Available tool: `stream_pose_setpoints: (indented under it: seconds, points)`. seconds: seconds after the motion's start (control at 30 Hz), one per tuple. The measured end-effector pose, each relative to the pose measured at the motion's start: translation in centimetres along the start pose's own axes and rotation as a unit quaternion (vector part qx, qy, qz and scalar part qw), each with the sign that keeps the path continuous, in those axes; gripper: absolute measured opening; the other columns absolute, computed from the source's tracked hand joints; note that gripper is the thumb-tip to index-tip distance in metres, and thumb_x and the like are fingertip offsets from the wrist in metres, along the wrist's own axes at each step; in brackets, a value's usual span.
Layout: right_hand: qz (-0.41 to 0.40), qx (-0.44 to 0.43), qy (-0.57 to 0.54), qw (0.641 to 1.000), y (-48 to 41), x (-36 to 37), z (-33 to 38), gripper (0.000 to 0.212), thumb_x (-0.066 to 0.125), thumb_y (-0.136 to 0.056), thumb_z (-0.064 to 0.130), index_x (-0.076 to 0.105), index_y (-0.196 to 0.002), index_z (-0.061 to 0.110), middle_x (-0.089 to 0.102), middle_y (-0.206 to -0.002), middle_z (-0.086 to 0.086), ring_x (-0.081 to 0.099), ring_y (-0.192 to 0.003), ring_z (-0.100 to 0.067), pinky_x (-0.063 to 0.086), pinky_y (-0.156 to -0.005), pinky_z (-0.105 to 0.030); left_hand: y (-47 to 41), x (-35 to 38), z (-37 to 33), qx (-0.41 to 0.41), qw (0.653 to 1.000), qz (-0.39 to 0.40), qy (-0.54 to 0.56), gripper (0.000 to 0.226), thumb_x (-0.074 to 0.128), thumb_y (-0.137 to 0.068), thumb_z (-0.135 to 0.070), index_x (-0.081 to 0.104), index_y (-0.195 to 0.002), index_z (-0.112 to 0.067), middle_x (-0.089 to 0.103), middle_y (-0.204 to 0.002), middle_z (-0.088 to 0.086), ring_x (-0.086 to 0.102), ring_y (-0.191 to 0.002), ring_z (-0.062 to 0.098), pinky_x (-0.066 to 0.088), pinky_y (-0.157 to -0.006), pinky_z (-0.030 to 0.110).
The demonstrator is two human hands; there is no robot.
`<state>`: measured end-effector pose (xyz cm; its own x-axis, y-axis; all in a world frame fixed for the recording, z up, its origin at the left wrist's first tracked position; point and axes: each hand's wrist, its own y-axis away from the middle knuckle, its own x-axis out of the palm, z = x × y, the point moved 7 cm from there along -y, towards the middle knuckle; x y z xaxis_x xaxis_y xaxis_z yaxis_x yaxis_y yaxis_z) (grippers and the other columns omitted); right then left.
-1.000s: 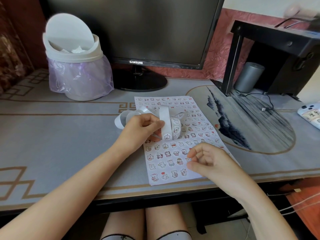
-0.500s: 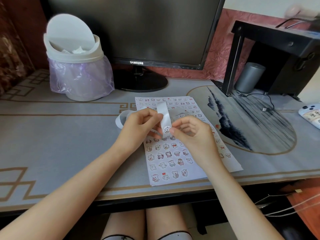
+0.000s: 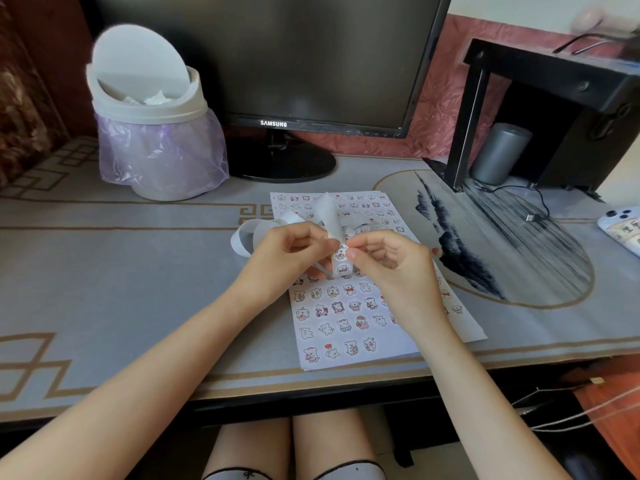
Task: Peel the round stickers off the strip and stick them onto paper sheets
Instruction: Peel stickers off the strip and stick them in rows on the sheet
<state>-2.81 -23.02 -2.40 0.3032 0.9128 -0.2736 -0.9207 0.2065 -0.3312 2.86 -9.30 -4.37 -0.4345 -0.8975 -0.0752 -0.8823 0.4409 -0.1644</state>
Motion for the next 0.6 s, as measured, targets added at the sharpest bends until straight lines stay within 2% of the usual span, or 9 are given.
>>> stream_pose_setpoints:
  seconds: [0.17, 0.33, 0.5, 0.6]
  points:
    - [0.002, -0.008, 0.011, 1.0, -0.03, -0.09, -0.11, 0.019, 0.072, -0.08, 0.007, 0.07, -0.081, 0.026, 0.07, -0.077, 0.008, 0.062, -0.075, -0.008, 0.051, -0.073, -0.021, 0.08, 0.07, -0.2, 0.003, 1.0, 0.001, -0.005, 0.008, 0.063, -0.088, -0.012, 0.068, -0.082, -0.008, 0.069, -0.069, -0.001, 0.067, -0.07, 0.013, 0.057, -0.07, 0.028]
    - [0.007, -0.001, 0.024, 1.0, -0.07, 0.02, -0.44, 0.017, 0.072, -0.08, 0.009, 0.069, -0.08, 0.025, 0.069, -0.079, 0.007, 0.06, -0.076, -0.009, 0.049, -0.073, -0.023, 0.18, 0.08, -0.03, -0.01, 1.0, -0.004, -0.008, 0.009, 0.064, -0.088, -0.012, 0.068, -0.08, -0.01, 0.07, -0.077, 0.009, 0.067, -0.075, 0.02, 0.058, -0.078, 0.037]
    - [0.02, 0.003, 0.063, 0.998, 0.17, 0.17, -0.68, 0.01, 0.07, -0.083, 0.013, 0.067, -0.083, 0.024, 0.067, -0.078, 0.01, 0.055, -0.07, -0.003, 0.04, -0.062, -0.014, 0.17, 0.11, 0.27, -0.027, 1.0, 0.001, 0.006, 0.01, 0.064, -0.088, -0.011, 0.067, -0.083, -0.003, 0.069, -0.077, 0.012, 0.066, -0.074, 0.018, 0.06, -0.076, 0.036]
    - [0.027, -0.003, 0.08, 0.996, 0.51, 0.16, -0.71, 0.008, 0.069, -0.084, 0.015, 0.067, -0.084, 0.023, 0.064, -0.078, 0.012, 0.052, -0.067, -0.001, 0.038, -0.061, -0.014, 0.18, 0.19, 0.48, -0.041, 0.999, 0.004, 0.019, 0.012, 0.064, -0.087, -0.009, 0.066, -0.085, 0.003, 0.069, -0.075, 0.011, 0.067, -0.073, 0.016, 0.06, -0.073, 0.033]
